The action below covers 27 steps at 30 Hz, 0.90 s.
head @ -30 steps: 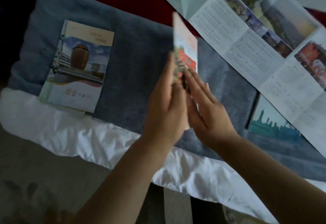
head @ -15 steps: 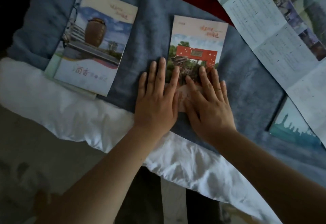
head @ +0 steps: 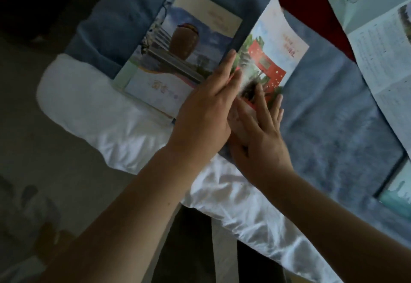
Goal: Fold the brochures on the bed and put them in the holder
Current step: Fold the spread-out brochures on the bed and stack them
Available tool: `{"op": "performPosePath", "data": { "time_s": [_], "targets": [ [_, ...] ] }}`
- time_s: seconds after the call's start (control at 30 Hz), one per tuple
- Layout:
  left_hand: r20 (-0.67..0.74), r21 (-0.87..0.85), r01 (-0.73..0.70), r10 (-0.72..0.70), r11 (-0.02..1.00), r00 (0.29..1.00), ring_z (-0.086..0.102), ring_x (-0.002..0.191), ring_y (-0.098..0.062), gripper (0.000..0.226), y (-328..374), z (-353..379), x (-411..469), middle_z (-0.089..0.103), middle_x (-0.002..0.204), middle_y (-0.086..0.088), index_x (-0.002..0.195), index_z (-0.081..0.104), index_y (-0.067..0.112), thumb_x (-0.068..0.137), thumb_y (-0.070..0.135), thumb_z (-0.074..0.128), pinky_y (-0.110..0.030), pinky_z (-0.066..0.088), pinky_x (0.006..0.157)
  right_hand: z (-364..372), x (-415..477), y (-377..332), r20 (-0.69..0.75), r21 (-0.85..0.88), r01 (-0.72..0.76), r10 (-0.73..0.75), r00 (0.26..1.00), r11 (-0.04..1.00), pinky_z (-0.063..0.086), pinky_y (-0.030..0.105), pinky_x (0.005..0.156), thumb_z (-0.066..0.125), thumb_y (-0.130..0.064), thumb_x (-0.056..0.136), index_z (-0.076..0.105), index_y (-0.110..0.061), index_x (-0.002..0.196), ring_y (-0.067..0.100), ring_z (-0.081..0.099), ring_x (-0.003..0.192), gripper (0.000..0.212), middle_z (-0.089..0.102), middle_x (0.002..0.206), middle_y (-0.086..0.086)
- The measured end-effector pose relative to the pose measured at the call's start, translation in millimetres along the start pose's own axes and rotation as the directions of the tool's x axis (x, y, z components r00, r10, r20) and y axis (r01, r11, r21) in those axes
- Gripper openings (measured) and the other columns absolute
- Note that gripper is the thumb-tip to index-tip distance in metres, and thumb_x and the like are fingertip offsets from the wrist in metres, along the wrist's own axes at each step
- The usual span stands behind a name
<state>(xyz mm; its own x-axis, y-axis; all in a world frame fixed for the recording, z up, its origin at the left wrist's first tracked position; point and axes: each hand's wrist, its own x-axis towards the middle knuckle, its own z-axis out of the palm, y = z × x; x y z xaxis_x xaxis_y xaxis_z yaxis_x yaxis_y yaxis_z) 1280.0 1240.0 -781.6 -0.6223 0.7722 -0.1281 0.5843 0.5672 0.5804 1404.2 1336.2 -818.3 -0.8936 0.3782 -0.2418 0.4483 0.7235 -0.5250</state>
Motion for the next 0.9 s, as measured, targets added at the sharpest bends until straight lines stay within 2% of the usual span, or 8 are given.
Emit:
{"op": "performPosePath", "data": {
  "time_s": [0.1,0.23,0.3,0.5,0.6,0.7,0.8,0.9],
  "targets": [
    [0.002,-0.008,0.021,-0.021,1.000,1.000,0.043,0.146,-0.032,0.063,-23,-30,-3,0.022,0.169,-0.008,0.153,0.045,0.006,0.090,-0.002,0.046,-0.042,0.048,0.110,14,21,-31,0.000,0.004,0.027,-0.027,1.000,1.000,0.000,0.062,0.124,0.054,-0.033,0.099,0.035,-0.025,0.160,0.052,-0.012,0.152,0.065,0.003,0.173,0.011],
    [-0.001,0.064,0.068,-0.068,0.996,0.998,0.032,0.152,-0.029,0.065,-54,-55,-3,0.015,0.171,-0.001,0.156,0.041,0.007,0.091,0.004,0.041,-0.043,0.042,0.116,27,41,-60,0.005,0.027,0.049,-0.049,0.999,0.998,0.001,0.062,0.125,0.056,-0.033,0.101,0.034,-0.022,0.161,0.053,-0.012,0.152,0.065,0.003,0.172,0.015],
    [-0.007,0.093,0.081,-0.081,0.992,0.997,0.032,0.152,-0.029,0.067,-69,-62,-3,0.014,0.172,0.002,0.158,0.038,0.009,0.093,-0.004,0.051,-0.045,0.043,0.116,32,48,-70,0.015,0.019,0.063,-0.063,0.998,0.998,-0.001,0.059,0.125,0.057,-0.035,0.101,0.033,-0.023,0.161,0.052,-0.012,0.153,0.065,0.001,0.172,0.017],
    [0.035,0.124,0.081,-0.086,0.989,0.996,0.025,0.155,-0.022,0.082,-101,-70,-5,0.010,0.173,0.000,0.160,0.033,0.012,0.088,-0.014,0.064,-0.026,0.037,0.109,40,56,-91,0.070,-0.039,0.027,-0.024,0.997,0.999,-0.003,0.059,0.126,0.052,-0.038,0.103,0.029,-0.024,0.162,0.052,-0.015,0.152,0.066,-0.006,0.171,0.020],
    [0.056,0.131,0.099,-0.107,0.987,0.993,0.014,0.158,-0.024,0.087,-107,-70,-4,0.003,0.173,-0.001,0.162,0.025,0.018,0.089,-0.014,0.060,-0.030,0.040,0.109,42,56,-100,0.097,-0.032,-0.012,0.015,0.995,0.999,-0.001,0.058,0.126,0.053,-0.034,0.102,0.025,-0.019,0.163,0.049,-0.016,0.153,0.069,-0.009,0.170,0.021],
    [-0.017,0.079,0.187,-0.187,0.979,0.982,0.024,0.155,-0.027,0.070,-111,-67,-2,0.005,0.173,-0.005,0.163,0.023,0.020,0.101,0.001,0.049,-0.030,0.043,0.105,43,57,-109,0.123,-0.012,-0.037,0.038,0.992,0.999,-0.004,0.055,0.127,0.053,-0.031,0.101,0.019,-0.016,0.164,0.046,-0.018,0.154,0.073,-0.012,0.170,0.020],
    [-0.094,0.050,0.266,-0.260,0.963,0.961,0.034,0.151,-0.028,0.056,-115,-62,-1,0.017,0.171,-0.010,0.162,0.029,0.018,0.109,0.021,0.047,-0.034,0.040,0.112,48,56,-120,0.122,0.027,-0.039,0.035,0.992,0.999,-0.004,0.054,0.127,0.050,-0.024,0.100,0.020,-0.017,0.164,0.044,-0.019,0.154,0.071,-0.011,0.170,0.018],
    [-0.079,0.040,0.247,-0.243,0.968,0.967,0.036,0.150,-0.026,0.051,-119,-59,-1,0.026,0.169,-0.007,0.156,0.042,0.017,0.107,0.022,0.053,-0.035,0.038,0.116,52,54,-130,0.134,0.042,-0.060,0.054,0.990,0.997,-0.008,0.053,0.127,0.045,-0.017,0.094,0.020,-0.018,0.164,0.044,-0.023,0.153,0.075,-0.013,0.170,0.017]
  ]
}}
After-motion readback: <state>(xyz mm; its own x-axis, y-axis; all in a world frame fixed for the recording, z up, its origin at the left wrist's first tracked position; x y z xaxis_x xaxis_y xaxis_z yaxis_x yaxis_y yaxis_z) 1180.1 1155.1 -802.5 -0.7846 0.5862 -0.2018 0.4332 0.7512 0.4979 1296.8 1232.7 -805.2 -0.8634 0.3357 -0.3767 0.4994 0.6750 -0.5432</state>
